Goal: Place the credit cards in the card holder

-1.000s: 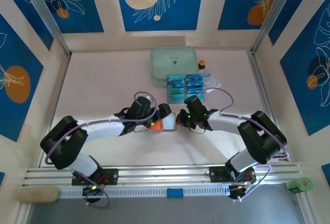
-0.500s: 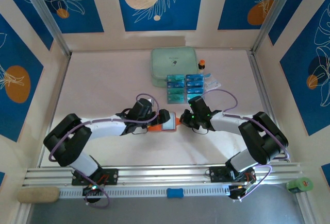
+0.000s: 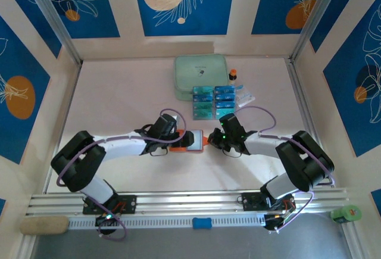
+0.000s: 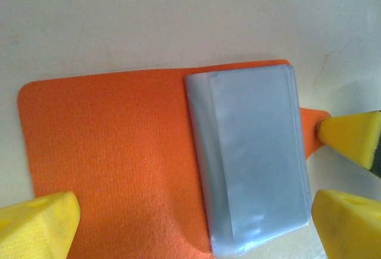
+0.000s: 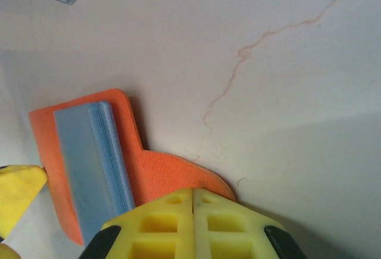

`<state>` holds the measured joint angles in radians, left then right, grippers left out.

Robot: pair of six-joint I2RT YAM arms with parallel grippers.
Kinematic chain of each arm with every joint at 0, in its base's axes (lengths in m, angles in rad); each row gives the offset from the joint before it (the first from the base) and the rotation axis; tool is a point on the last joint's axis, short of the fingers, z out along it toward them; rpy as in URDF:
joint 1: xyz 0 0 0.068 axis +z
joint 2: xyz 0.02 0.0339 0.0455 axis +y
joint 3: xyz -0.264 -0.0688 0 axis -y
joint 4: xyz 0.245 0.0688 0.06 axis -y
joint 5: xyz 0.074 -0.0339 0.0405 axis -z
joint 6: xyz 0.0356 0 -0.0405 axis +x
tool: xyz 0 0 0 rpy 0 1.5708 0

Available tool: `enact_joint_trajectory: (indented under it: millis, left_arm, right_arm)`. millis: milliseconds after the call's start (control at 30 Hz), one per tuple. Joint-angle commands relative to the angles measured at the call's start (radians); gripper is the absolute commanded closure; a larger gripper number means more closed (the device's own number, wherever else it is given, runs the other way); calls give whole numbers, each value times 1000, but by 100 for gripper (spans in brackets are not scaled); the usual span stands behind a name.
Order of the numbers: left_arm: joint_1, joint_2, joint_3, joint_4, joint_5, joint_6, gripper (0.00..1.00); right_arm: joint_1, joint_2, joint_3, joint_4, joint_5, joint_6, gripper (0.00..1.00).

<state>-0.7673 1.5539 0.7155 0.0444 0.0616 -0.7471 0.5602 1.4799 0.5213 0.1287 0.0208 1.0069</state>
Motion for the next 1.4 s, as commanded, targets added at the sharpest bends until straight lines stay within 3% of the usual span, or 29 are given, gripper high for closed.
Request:
enact_joint_trajectory:
  millis: [0,500,867,1100,1367]
  left_arm:
    - [8,28,22,-41,-26,49,0]
    - [3,3,170,-179,8,30,0]
    - [-37,16,290,-118,92,-87,0]
    - [-38,47,223,-75,63,-116,0]
    - [-36,30,101,-74,-16,-28,0]
  right_arm:
    - [-5,3,-31,-35,-22,31,100]
    - [6,-63,-75,-34,-24,65,100]
    - [6,-34,-68,-9,-41,58,100]
    - [-3,-42,-61,-19,-46,46,100]
    - [-8,-41,-46,-19,-75,25,100]
